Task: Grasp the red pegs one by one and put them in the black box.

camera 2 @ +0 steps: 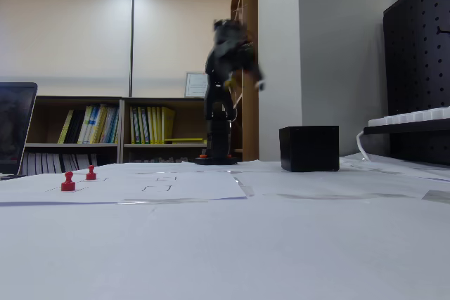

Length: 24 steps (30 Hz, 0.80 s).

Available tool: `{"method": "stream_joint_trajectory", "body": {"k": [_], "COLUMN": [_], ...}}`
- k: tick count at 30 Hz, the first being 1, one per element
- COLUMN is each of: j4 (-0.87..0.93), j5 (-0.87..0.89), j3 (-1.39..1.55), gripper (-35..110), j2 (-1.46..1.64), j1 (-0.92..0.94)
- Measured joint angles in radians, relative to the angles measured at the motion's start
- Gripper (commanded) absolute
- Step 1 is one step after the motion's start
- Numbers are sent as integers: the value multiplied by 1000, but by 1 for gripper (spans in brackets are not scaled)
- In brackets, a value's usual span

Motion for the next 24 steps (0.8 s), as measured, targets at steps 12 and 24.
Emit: {"method": "stream_joint_trajectory", "body": {"k": [12,24], "j4": [-1285,-1580], "j5": [83,25], "j3": [-468,-337], "gripper": [23,23], "j2": [394,772], "j1": [419,472]}}
